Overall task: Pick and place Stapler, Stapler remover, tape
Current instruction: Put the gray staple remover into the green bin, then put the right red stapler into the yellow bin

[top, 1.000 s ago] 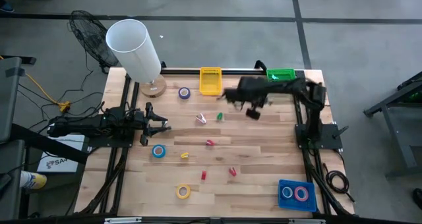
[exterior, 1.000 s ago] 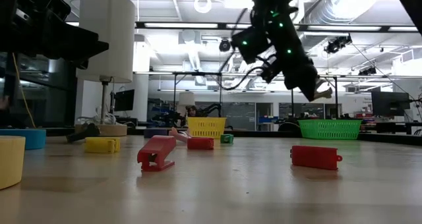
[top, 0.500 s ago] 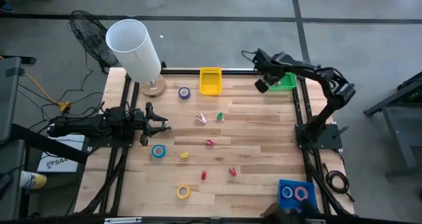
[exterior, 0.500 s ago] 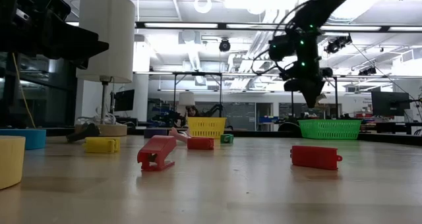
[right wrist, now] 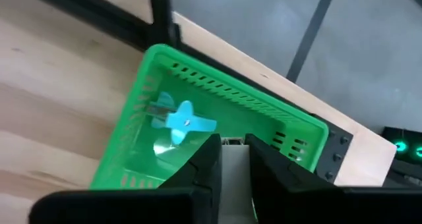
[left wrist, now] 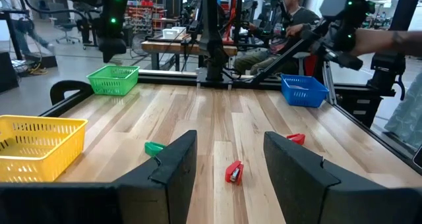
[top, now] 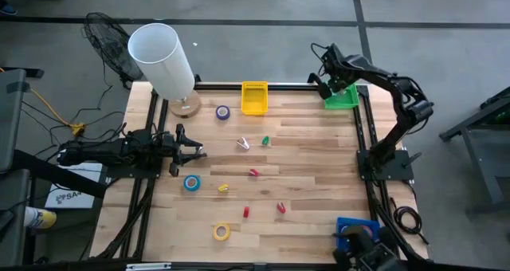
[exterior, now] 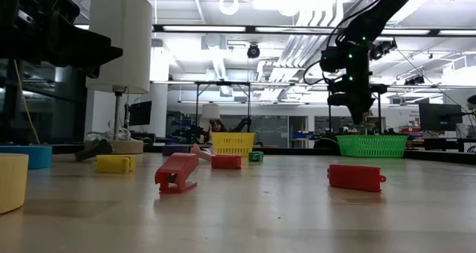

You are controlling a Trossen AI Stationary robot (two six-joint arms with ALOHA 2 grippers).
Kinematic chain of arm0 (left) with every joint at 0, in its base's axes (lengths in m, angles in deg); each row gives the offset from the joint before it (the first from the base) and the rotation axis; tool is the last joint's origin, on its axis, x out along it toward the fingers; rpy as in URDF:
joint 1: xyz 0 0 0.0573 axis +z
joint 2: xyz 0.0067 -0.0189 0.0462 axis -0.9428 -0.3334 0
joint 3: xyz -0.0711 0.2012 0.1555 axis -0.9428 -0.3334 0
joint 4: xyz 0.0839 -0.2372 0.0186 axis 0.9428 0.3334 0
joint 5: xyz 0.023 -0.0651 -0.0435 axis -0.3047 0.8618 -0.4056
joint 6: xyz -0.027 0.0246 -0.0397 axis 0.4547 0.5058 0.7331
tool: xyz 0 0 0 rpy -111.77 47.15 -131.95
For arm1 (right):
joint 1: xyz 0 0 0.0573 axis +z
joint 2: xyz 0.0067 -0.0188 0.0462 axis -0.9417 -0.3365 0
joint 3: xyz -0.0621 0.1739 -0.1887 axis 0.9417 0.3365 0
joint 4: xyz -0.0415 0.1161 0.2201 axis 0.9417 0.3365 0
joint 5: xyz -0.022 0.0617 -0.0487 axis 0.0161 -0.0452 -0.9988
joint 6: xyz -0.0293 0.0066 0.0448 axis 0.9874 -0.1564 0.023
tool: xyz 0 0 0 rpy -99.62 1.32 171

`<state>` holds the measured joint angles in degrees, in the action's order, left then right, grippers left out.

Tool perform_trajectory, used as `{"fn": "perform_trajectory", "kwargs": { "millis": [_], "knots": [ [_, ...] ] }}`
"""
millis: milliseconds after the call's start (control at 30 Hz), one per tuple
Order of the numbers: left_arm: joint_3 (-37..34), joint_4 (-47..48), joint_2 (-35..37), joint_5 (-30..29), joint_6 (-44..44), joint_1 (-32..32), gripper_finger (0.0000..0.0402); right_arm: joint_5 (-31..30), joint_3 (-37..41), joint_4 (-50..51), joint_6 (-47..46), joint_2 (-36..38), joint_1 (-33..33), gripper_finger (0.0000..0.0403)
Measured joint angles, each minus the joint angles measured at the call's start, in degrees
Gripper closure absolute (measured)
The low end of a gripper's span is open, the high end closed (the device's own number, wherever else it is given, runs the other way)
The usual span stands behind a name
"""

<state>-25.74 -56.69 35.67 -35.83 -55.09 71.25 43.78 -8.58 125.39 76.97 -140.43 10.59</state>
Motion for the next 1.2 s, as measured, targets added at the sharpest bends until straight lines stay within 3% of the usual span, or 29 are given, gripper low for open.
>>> {"fn": "perform_trajectory", "kwargs": {
  "millis": [167,767,1200],
  "knots": [
    [0.0,0.0,0.0,0.0,0.0,0.0,0.0227,0.1,0.0,0.3,-0.1,0.0,-1.3,0.0325],
    [0.0,0.0,0.0,0.0,0.0,0.0,0.0227,1.7,0.0,0.5,0.0,0.0,-0.3,0.0303],
    [0.0,0.0,0.0,0.0,0.0,0.0,0.0227,11.7,0.0,0.4,4.0,0.0,7.3,0.0299]
  ]
}}
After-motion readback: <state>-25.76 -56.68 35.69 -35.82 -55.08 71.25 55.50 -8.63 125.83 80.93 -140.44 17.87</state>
